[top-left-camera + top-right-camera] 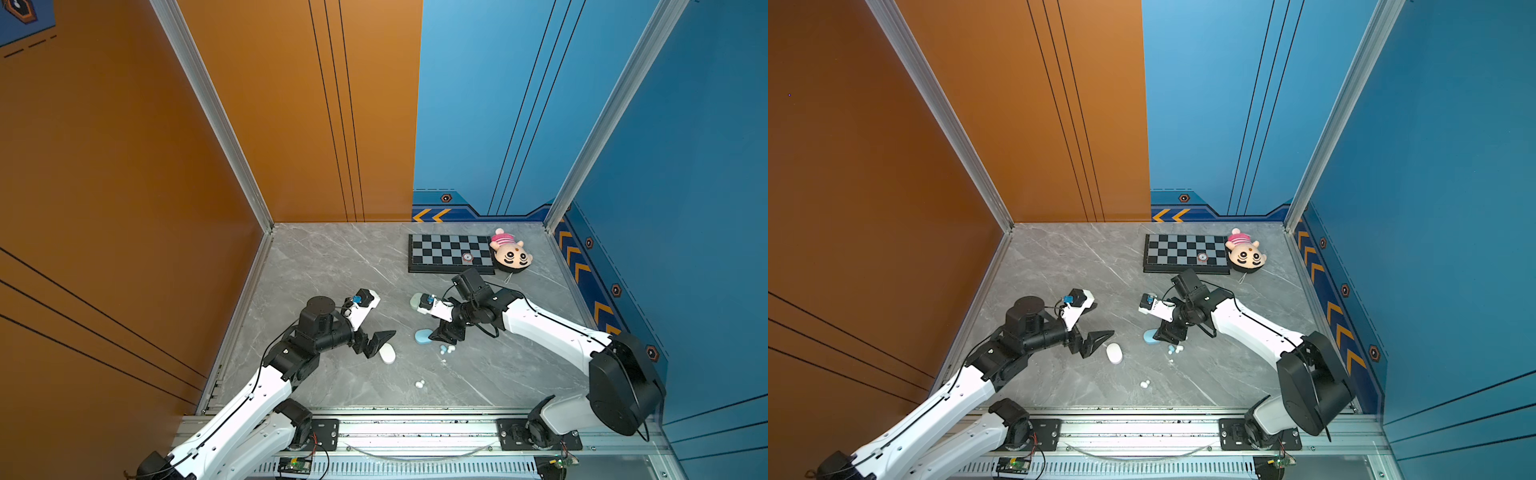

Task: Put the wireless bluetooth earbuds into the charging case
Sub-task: 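Lift the light blue case with the right gripper toward the table center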

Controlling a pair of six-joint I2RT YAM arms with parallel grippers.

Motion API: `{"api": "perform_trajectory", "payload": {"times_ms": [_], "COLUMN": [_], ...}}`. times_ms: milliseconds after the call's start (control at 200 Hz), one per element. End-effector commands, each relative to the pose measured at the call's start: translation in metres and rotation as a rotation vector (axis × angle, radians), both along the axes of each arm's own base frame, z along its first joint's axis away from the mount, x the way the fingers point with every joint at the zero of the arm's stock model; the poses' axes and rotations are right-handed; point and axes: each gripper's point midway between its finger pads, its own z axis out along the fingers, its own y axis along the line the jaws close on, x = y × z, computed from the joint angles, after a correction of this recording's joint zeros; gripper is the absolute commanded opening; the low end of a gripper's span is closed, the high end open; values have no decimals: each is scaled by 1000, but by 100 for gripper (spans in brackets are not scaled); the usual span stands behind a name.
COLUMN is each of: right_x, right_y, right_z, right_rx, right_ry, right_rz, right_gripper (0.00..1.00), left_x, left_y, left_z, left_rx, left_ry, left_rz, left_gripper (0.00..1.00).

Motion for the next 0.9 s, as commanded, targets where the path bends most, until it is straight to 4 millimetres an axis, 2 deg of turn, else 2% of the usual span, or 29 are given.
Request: {"api": "perform_trajectory", "payload": {"times_ms": [0, 155, 280, 646, 896], "right_x": [10, 23, 28, 9, 11], "right_y": [10, 14, 18, 5, 5], "right_z": [-4, -21, -26, -56, -64], "right_rx": [55, 17, -10, -188, -213], "right_ry": [-32, -43, -46, -75, -76], "right_rz": [70, 86, 119, 254, 260], "right_gripper": [69, 69, 69, 69, 66], "left_x": [-10, -11, -11, -9, -9], "left_y": [-10, -15, -18, -22, -22], "left_z": [-11, -26, -32, -40, -42], "left_rx": [36, 93, 123, 146, 150], "left_ry": [-31, -40, -47, -40, -37], "left_rz": [-94, -123, -142, -159, -155], "left_gripper": [98, 98, 98, 97, 97]}}
